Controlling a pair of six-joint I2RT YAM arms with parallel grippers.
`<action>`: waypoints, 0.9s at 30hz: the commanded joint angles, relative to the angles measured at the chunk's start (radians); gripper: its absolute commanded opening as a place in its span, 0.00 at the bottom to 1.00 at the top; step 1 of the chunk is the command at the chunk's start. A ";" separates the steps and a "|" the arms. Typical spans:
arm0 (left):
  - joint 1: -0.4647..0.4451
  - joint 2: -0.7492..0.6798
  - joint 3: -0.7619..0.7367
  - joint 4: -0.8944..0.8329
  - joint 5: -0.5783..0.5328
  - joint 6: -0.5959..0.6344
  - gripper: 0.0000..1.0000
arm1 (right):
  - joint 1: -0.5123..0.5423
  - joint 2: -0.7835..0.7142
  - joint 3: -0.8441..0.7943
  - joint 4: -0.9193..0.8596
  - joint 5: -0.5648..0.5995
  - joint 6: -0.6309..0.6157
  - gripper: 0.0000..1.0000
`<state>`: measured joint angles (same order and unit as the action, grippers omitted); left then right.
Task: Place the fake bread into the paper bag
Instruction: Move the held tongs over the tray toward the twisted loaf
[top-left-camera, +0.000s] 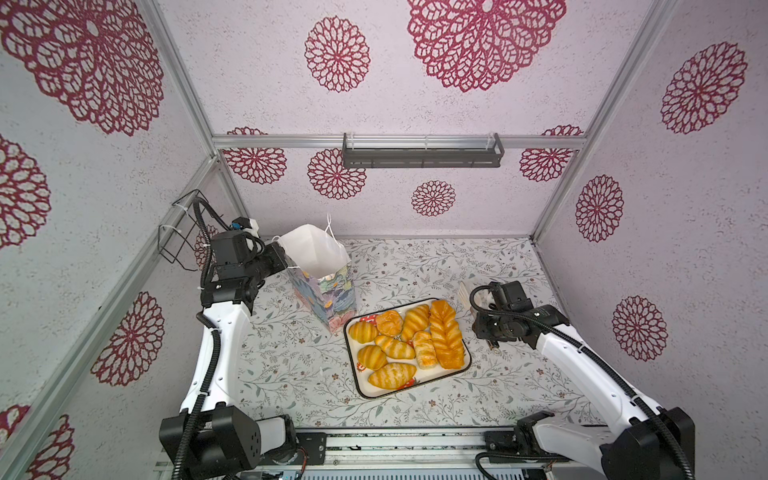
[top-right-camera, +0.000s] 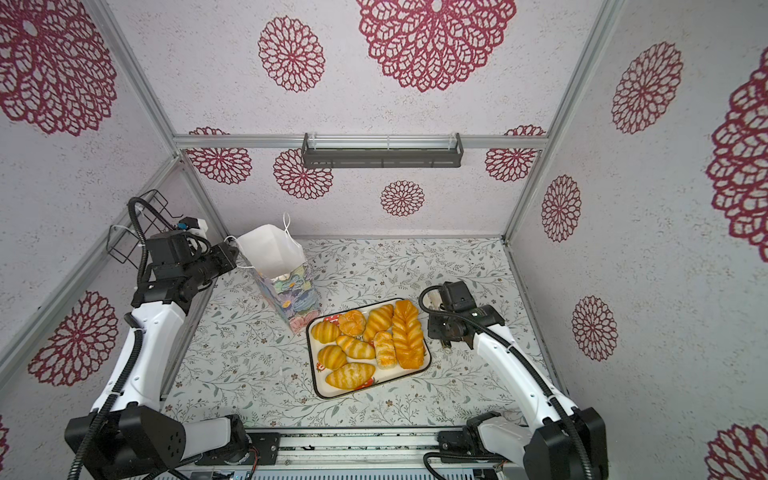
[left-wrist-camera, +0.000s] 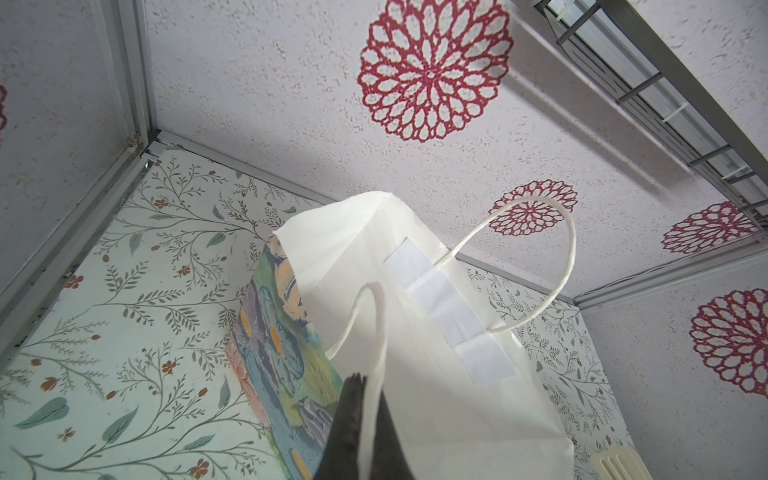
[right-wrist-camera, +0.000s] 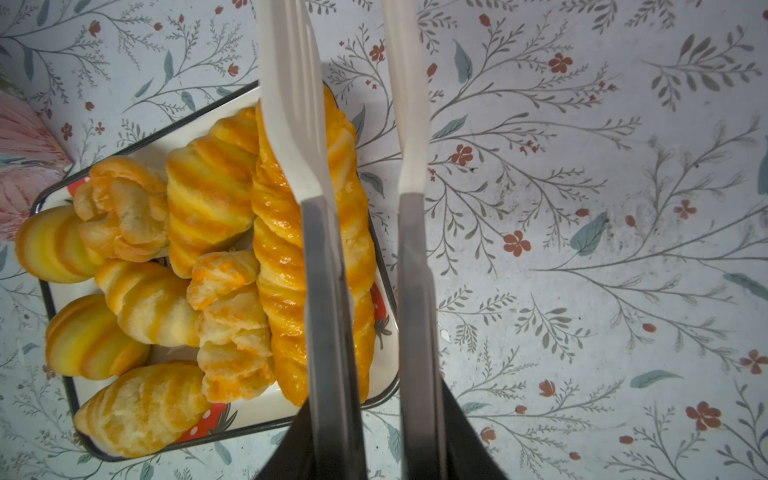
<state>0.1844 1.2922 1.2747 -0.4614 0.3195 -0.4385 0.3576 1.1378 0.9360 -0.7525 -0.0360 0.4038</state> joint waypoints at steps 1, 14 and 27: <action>0.009 -0.019 0.005 0.007 0.000 -0.002 0.00 | 0.005 -0.049 0.008 -0.058 -0.046 0.018 0.36; 0.040 -0.024 -0.006 0.035 0.035 -0.041 0.00 | 0.009 -0.101 -0.025 -0.156 -0.124 0.006 0.37; 0.059 -0.016 -0.014 0.053 0.064 -0.065 0.00 | 0.023 -0.112 -0.058 -0.171 -0.165 0.001 0.41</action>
<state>0.2359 1.2812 1.2736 -0.4469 0.3614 -0.4911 0.3725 1.0538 0.8803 -0.9176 -0.1818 0.4030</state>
